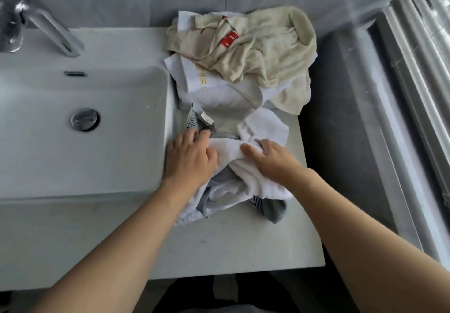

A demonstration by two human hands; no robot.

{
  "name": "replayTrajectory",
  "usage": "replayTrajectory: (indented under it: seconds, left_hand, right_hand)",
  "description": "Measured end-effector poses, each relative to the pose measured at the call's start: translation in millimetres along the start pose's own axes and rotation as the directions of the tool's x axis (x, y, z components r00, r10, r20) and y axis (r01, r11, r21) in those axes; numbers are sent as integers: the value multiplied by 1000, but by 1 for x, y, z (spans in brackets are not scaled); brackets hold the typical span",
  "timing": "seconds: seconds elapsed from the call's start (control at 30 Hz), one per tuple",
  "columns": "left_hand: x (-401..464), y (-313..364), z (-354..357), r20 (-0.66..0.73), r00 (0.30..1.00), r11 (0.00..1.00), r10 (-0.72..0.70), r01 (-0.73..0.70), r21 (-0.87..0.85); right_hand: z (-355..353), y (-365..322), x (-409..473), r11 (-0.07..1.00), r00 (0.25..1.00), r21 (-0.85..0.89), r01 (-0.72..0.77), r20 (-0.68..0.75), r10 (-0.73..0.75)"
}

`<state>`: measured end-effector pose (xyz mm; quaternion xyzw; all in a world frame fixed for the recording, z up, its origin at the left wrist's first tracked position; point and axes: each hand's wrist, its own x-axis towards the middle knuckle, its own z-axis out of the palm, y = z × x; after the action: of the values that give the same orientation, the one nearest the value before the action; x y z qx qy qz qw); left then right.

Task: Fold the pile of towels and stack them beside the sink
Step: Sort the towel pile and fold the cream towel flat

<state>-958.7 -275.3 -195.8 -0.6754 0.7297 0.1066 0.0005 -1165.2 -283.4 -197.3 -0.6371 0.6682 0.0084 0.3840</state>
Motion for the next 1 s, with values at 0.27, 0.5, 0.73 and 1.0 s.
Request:
replayTrajectory:
  seconds: [0.27,0.5,0.73,1.0]
  left_hand:
    - [1,4,-9,-10,1000,1000,1,-1,14]
    - [65,10,-59,-241,970,972,42,-96,-216]
    - [170,38,-78,-250,962,970,107,-156,-186]
    - [229,55,-70,-205,970,971,127,-164,-174]
  right_hand:
    - [-1,4,-1,987,1000,-161,-13,16,16]
    - [-72,-23,35,983,903,71,169,-410,-126]
    - [-129,-34,94,975,780,-159,155,-585,-219]
    - [-163,-13,165,953,926,-304,9,-357,-123]
